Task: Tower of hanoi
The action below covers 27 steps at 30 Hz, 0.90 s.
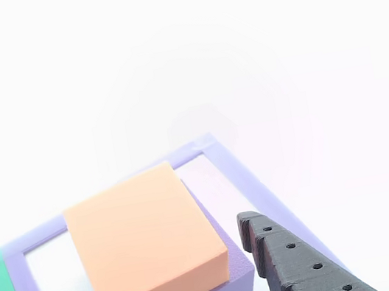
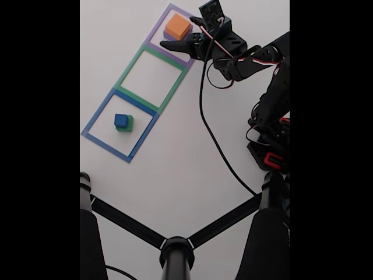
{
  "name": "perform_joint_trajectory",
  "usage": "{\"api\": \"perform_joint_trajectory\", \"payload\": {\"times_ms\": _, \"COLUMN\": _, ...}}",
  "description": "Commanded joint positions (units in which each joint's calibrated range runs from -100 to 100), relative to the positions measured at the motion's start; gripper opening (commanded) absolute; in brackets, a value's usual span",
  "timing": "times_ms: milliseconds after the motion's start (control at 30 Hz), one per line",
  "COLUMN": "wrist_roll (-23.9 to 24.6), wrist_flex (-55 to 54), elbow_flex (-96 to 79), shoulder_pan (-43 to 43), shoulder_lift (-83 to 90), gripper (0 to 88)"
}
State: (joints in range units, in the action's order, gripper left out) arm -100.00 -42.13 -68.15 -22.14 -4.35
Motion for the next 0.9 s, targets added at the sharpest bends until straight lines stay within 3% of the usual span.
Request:
{"api": "perform_joint_trajectory", "payload": {"times_ms": 0, "wrist_roll": 0.00, "wrist_flex": -1.94, "elbow_flex": 2.31, "shoulder_pan": 0.60, "shoulder_lift": 0.02, "gripper": 38.4}}
{"api": "perform_joint_trajectory", "payload": {"times_ms": 867, "wrist_roll": 0.00, "wrist_flex": 0.01, "elbow_flex": 5.22, "shoulder_pan": 1.67, "shoulder_lift": -1.90, "gripper": 15.3}}
